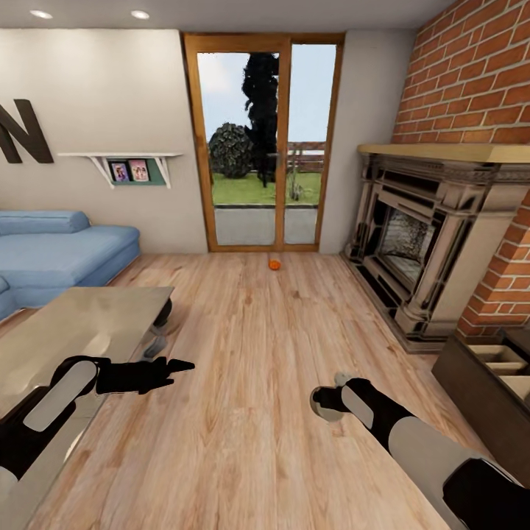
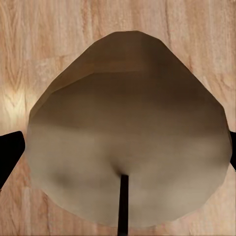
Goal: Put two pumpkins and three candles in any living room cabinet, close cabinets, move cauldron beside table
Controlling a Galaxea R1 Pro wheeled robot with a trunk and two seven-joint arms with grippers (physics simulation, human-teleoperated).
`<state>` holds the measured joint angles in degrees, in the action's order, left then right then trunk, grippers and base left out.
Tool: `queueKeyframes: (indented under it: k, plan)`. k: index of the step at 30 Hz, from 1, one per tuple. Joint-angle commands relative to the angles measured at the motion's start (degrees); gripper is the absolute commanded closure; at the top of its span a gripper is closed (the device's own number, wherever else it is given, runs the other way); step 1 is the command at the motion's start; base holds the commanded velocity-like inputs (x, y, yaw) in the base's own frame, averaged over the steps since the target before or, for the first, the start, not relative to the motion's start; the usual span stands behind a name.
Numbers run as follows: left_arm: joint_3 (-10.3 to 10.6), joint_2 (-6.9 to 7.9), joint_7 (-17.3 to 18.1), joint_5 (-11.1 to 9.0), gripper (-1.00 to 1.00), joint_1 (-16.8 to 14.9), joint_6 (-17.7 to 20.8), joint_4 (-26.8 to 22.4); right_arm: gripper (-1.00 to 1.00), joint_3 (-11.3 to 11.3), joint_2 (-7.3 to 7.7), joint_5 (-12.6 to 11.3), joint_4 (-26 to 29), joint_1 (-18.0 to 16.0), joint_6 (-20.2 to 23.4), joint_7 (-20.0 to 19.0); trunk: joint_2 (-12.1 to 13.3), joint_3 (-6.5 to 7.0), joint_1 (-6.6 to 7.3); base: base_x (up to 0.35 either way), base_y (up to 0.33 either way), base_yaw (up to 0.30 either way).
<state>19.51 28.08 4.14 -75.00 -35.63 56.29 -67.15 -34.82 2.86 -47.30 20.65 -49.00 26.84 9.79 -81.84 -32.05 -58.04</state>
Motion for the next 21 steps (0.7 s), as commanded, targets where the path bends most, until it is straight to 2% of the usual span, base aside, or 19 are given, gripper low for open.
queueKeyframes:
  k: [1,14,21]
  plan:
    - [0.1,0.05,0.4,0.4,-1.00,-0.1,0.1,0.0,1.00,-0.4,0.06,-0.7,0.2,0.0,0.2,0.5,0.0,-0.06,-0.03,0.335,0.000,0.000]
    - [0.1,0.04,0.5,0.4,-1.00,-0.1,0.1,-0.1,1.00,-0.4,0.04,-0.7,0.2,0.0,0.2,0.5,0.0,-0.05,-0.03,0.335,0.000,-0.004]
    - [0.1,0.05,0.5,0.4,-1.00,-0.1,0.1,-0.1,1.00,-0.4,0.04,-0.7,0.2,0.0,0.2,0.5,0.0,0.12,-0.03,0.335,0.000,-0.215]
